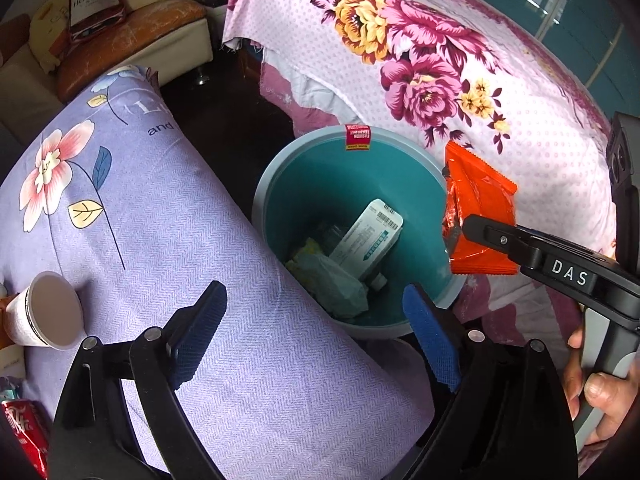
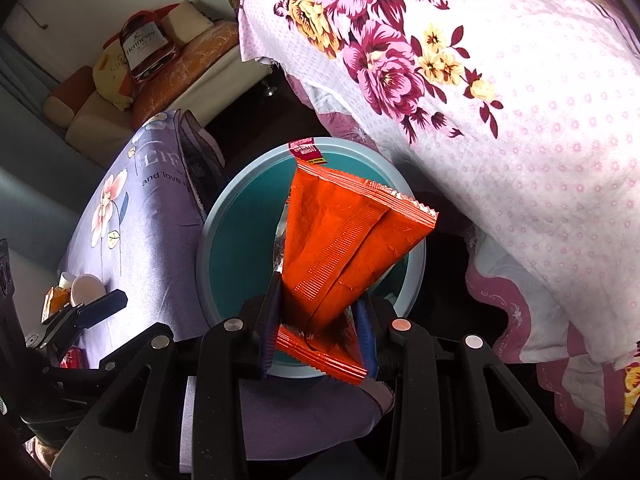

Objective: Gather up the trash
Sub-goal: 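Open the left gripper to drop the tissue while the right gripper drops the orange wrapper, then move both grippers back to the remaining trash on the bed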

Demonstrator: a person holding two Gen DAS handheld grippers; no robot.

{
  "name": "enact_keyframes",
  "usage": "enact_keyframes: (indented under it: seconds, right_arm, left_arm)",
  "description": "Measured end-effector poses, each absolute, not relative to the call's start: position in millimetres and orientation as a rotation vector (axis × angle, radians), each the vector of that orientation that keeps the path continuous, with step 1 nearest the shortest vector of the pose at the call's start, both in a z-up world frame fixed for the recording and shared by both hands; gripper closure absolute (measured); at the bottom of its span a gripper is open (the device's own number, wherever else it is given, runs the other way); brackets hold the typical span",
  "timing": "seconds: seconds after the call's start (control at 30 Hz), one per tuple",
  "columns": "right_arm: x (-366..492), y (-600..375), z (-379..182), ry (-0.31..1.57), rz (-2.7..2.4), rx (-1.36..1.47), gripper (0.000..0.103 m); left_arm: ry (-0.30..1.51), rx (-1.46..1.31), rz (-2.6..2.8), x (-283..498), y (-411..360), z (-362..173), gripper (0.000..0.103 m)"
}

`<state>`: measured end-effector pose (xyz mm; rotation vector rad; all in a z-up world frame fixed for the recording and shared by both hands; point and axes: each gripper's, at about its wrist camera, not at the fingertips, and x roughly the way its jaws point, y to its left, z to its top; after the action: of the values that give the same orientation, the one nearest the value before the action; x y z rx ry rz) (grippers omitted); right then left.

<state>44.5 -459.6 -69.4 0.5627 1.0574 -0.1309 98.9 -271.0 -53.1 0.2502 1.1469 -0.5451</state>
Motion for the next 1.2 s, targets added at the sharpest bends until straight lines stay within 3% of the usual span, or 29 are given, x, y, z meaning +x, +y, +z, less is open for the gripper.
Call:
enact_keyframes:
  seconds: [0.07, 0.13, 0.3, 1.2]
  right_arm:
    - [47, -455, -69, 1.066, -0.119, 0.549, 0.063]
    - [48, -447, -66, 1.068, -0.114, 0.523, 0.044]
    - [52, -431, -61, 1.075, -0.097, 0.496, 0.033]
    - [46, -315, -29, 1.156, 0.026, 0.323, 0.025]
  left_arm:
    - [1.153, 0.221, -0.538, 99, -262, -52, 0.013]
    - [1.159, 0.191, -0.531, 99, -253, -51, 0.012]
    - [1.167, 0.143, -0.517, 98, -233, -47, 0.011]
    - [1.11, 0.008, -0.447, 59, -116, -21, 0.008]
